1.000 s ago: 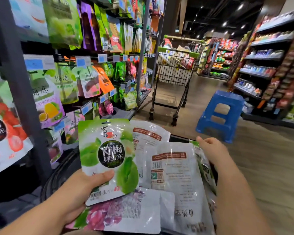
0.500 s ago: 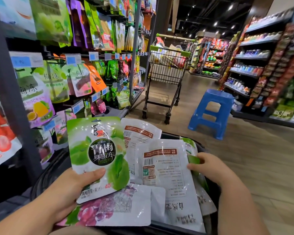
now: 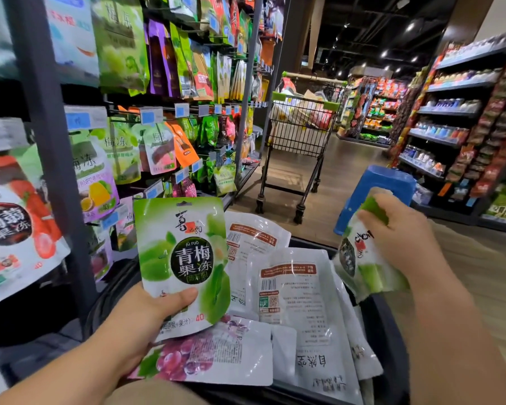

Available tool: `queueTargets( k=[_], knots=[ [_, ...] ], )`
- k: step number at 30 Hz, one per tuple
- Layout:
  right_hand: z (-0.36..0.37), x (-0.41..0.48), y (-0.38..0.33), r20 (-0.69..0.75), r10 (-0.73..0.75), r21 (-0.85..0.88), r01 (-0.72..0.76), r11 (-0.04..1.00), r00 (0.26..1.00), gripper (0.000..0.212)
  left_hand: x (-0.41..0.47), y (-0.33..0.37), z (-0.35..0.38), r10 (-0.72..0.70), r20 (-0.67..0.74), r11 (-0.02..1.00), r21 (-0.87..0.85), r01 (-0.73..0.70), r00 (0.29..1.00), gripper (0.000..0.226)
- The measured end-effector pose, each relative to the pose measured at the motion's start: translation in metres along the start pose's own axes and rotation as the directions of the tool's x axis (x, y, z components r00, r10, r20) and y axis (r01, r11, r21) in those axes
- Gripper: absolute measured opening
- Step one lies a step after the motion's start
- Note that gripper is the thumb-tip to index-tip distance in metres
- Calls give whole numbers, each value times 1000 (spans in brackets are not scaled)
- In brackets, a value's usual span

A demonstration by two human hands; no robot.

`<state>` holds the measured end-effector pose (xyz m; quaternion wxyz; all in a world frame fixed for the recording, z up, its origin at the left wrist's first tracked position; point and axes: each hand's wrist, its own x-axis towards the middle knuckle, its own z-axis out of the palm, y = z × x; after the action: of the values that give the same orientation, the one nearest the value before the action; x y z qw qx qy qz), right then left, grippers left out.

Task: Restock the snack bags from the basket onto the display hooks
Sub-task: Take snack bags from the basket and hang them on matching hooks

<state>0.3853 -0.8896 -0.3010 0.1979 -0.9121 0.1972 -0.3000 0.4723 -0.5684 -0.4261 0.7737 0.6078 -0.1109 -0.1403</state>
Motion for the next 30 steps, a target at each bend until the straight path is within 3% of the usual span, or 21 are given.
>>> queueTargets(
  k=[3,9,13,17,23,28,30],
  knots=[
    [-17,4,-28,83,-123,26,122,992,989,15,1,1,-2,54,-121,998,45,-49,991,50],
    [-27,14,-68,90,-283,-52,288,956,955,6,-1,4,-6,197,-375,964,244,-108,906,26],
    [-7,22,-88,196,-349,-79,369,926,916,9,-2,7,-6,198,-401,955,284,-84,894,25],
    [23,16,-107,340,-441,-102,499,860,830,5,0,3,-8,164,-414,957,289,-41,895,21],
    [59,12,-133,520,-460,-78,577,813,719,22,1,-1,-11,155,-340,930,368,-20,927,25],
    [65,12,-128,553,-366,-241,564,790,748,57,4,-9,-15,89,-263,905,425,33,961,30],
    [61,14,-117,572,-301,-278,526,804,763,61,7,-12,-17,65,-261,910,412,50,963,26]
  ],
)
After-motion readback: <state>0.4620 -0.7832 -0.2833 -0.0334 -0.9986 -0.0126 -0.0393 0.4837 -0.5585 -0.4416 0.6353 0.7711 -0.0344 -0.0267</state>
